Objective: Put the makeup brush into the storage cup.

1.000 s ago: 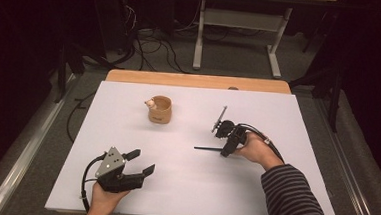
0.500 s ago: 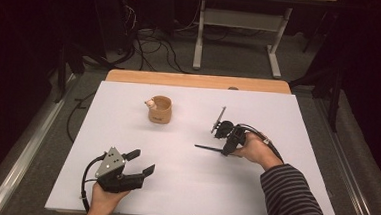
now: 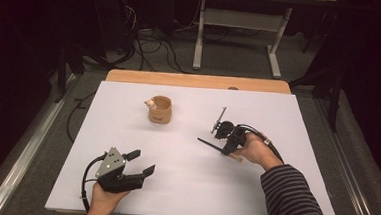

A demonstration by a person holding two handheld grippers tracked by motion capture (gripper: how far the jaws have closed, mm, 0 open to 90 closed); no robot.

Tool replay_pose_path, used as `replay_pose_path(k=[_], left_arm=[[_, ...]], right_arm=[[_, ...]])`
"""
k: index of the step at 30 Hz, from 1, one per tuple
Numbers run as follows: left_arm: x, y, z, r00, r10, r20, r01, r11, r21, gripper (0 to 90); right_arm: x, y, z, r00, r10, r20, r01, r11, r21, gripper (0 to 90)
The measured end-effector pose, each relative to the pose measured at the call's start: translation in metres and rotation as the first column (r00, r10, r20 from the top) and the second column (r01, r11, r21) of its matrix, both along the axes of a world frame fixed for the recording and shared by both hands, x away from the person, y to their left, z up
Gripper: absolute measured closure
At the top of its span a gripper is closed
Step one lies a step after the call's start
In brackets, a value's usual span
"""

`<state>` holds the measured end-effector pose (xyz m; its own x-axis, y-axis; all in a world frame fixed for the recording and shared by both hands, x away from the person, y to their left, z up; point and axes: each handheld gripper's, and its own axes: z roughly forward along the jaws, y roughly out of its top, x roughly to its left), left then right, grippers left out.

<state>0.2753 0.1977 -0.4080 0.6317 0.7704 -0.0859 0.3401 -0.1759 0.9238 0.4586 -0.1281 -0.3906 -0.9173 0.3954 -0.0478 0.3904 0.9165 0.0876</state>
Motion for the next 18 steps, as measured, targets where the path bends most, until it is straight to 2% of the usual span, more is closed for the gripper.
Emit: replay_pose_path(k=[6, 7, 12, 18], left_arm=[[-0.0001, -0.0002, 0.0000, 1.0000, 0.000, 0.001, 0.000, 1.0000, 0.001, 29.5], [-0.0002, -0.0001, 0.0001, 1.0000, 0.001, 0.002, -0.001, 1.0000, 0.000, 29.5], [-0.0002, -0.0001, 0.0001, 1.0000, 0.001, 0.002, -0.001, 1.0000, 0.000, 29.5], [0.0000, 0.0001, 0.0000, 1.0000, 0.001, 0.002, -0.001, 1.0000, -0.001, 29.5]], right_arm=[[-0.0010, 0.0015, -0.0008, 1.0000, -0.005, 0.006, 0.005, 1.000, 0.000, 85.1], [-0.0012, 0.0020, 0.0001, 1.0000, 0.000, 0.006, 0.000, 1.000, -0.015, 85.2], [-0.0035, 0.0034, 0.0001, 0.9997, 0.010, 0.024, -0.009, 1.000, -0.024, 85.4], [-0.0047, 0.0029, 0.0007, 0.9993, 0.017, 0.032, -0.017, 1.000, -0.020, 85.4]])
